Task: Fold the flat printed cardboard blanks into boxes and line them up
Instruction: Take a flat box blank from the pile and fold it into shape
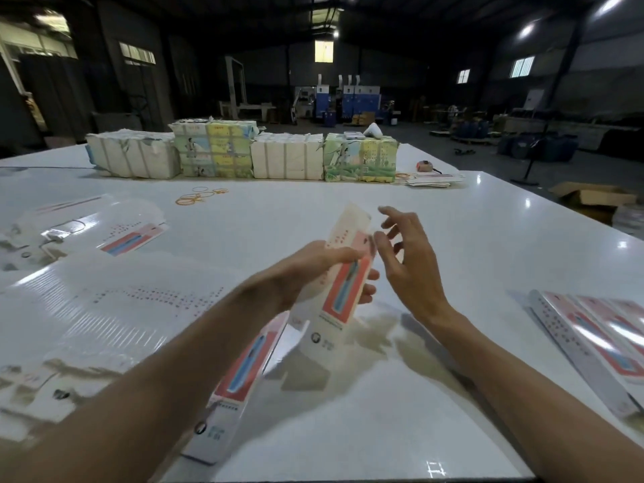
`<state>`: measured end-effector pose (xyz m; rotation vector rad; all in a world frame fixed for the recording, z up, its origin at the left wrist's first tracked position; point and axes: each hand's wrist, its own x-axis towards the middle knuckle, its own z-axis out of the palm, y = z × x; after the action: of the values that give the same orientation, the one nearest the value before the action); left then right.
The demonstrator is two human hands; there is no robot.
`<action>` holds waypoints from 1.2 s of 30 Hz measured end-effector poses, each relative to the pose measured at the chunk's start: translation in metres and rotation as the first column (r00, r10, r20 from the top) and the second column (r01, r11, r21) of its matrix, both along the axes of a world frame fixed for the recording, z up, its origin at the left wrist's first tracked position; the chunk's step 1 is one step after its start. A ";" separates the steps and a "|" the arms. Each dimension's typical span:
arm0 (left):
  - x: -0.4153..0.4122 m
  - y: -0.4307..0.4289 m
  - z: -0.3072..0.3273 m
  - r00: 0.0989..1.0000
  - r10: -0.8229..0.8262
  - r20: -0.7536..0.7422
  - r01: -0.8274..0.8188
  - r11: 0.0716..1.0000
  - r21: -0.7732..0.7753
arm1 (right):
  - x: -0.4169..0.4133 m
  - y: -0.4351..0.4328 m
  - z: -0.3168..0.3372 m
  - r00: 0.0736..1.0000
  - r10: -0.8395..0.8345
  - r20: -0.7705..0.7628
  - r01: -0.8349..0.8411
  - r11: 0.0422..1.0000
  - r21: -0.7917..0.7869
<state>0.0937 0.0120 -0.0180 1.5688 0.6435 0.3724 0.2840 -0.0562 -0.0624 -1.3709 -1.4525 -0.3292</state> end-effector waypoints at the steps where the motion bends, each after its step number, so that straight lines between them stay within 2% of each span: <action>1: 0.006 -0.002 -0.011 1.000 0.000 0.018 0.000 1.000 0.009 | 0.002 0.000 -0.001 1.000 -0.011 0.010 0.011 0.999 -0.037; 4: 0.018 -0.005 -0.037 0.988 -0.009 0.153 0.016 0.999 -0.049 | 0.000 -0.001 -0.008 0.998 -0.026 0.055 0.037 0.975 -0.220; 8: 0.020 -0.006 -0.049 0.956 0.045 0.288 -0.006 0.991 -0.134 | -0.005 0.002 -0.004 0.999 0.029 0.022 -0.021 0.956 -0.293; 10: 0.018 -0.007 -0.049 0.948 0.052 0.313 0.004 0.985 -0.174 | -0.006 0.002 0.003 0.996 0.065 -0.067 -0.081 0.957 -0.278; 12: 0.015 -0.008 -0.048 0.944 0.042 0.327 0.028 0.978 -0.207 | -0.006 0.000 0.009 0.969 0.101 -0.225 -0.160 0.951 -0.263; 16: 0.010 -0.006 -0.043 0.954 -0.063 0.293 0.139 0.959 -0.248 | -0.004 -0.005 0.020 0.849 0.117 -0.515 -0.296 0.913 -0.281; 19: 0.012 -0.006 -0.039 0.960 -0.091 0.265 0.151 0.964 -0.217 | 0.000 -0.010 0.028 0.718 0.204 -0.666 -0.437 0.876 -0.203; 24: 0.015 -0.006 -0.033 0.960 -0.122 0.252 0.179 0.959 -0.220 | -0.005 -0.019 0.034 0.566 0.335 -0.754 -0.588 0.804 -0.084; 26: 0.019 -0.011 -0.032 0.977 -0.093 0.192 0.135 0.966 -0.222 | -0.006 -0.020 0.033 0.514 0.374 -0.772 -0.636 0.770 -0.050; 29: 0.025 -0.020 -0.031 0.987 -0.052 0.153 0.098 0.946 -0.308 | -0.011 -0.018 0.032 0.453 0.412 -0.791 -0.665 0.747 0.008; 31: 0.025 -0.020 -0.034 0.978 0.003 0.207 0.077 0.923 -0.378 | -0.015 -0.015 0.029 0.457 0.398 -0.795 -0.634 0.773 0.022; 34: 0.015 -0.009 -0.037 0.940 0.101 0.325 0.065 0.885 -0.462 | -0.023 -0.013 0.021 0.569 0.317 -0.759 -0.553 0.830 -0.067; 36: 0.011 -0.005 -0.039 0.913 0.123 0.389 0.102 0.855 -0.509 | -0.029 -0.015 0.015 0.599 0.308 -0.739 -0.576 0.807 -0.130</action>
<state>0.1048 0.0068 -0.0569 0.9227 0.3767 0.4738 0.2554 -0.0717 -0.0473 -1.1412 -1.1646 0.7713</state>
